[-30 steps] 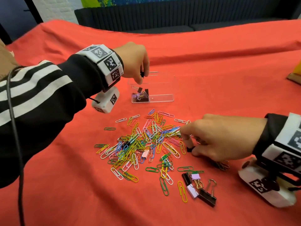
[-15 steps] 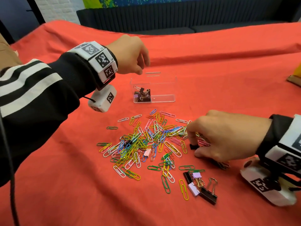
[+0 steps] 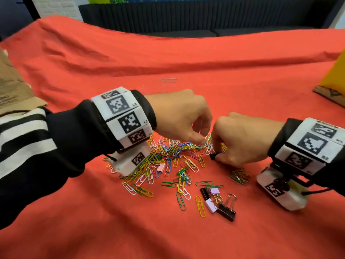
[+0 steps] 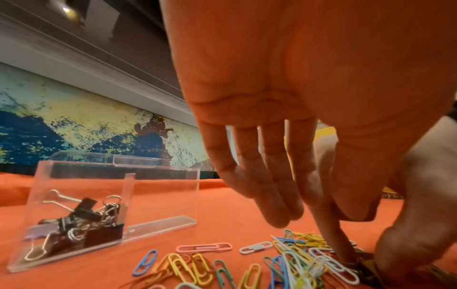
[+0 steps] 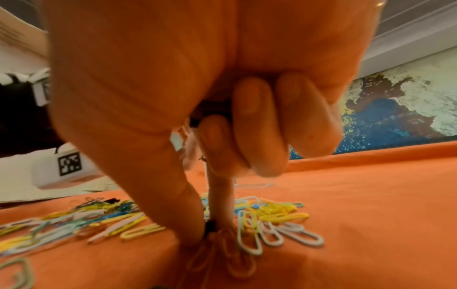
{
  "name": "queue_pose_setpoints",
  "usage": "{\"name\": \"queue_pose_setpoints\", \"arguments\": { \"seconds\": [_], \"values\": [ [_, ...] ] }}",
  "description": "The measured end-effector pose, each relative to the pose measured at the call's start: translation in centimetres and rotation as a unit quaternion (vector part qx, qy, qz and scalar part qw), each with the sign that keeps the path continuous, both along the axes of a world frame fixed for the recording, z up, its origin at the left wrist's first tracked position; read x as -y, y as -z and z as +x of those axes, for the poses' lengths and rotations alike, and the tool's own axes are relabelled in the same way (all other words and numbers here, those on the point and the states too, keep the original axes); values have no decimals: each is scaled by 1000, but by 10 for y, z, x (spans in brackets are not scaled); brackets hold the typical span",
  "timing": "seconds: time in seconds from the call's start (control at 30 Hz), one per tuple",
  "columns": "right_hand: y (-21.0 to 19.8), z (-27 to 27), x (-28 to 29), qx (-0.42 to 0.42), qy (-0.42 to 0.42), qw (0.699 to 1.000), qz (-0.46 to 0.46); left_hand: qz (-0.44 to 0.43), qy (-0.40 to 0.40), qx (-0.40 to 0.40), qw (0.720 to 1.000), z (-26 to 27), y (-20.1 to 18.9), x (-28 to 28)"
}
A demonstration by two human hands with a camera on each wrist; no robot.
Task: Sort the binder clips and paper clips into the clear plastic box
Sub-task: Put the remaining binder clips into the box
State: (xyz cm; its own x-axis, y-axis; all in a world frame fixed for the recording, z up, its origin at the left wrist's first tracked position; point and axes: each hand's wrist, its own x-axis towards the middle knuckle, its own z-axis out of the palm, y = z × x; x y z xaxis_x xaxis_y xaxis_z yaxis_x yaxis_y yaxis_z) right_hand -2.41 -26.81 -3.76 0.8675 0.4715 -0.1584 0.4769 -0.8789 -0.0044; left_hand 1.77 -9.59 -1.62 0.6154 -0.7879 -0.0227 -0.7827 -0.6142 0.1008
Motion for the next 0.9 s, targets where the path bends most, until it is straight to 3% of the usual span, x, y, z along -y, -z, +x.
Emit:
{"name": "queue_pose_setpoints", "arguments": {
  "seconds": [0.17,0.3,0.43,0.53,0.6,0.7,0.77,0.83,0.9],
  "values": [
    [1,-1,0,-8,-10,1000,3,21,-8,-16,1000,-4,-1,-9],
    [-8,4,4,-93,-10,983,157,-2,-36,-80,996,-10,2,-17],
    [-19,12,4,-153,-2,933,325,-96,-54,-114,987,-13,8,-21],
    [-19,25,-3,-220,39,869,442,-211,-96,-208,950,-11,6,-31],
    [-20,36,-14,-268,62,835,477,-230,-111,-223,941,-7,4,-39],
    [-27,56,-32,-298,111,828,462,-180,-139,-137,964,9,-2,-55],
    [-33,72,-40,-305,174,815,462,-134,-182,-4,974,28,-8,-73],
    [-40,85,-43,-316,213,789,481,-120,-230,103,960,51,-13,-93],
    [-43,96,-45,-310,221,786,487,-127,-253,146,948,70,-15,-108]
  ]
}}
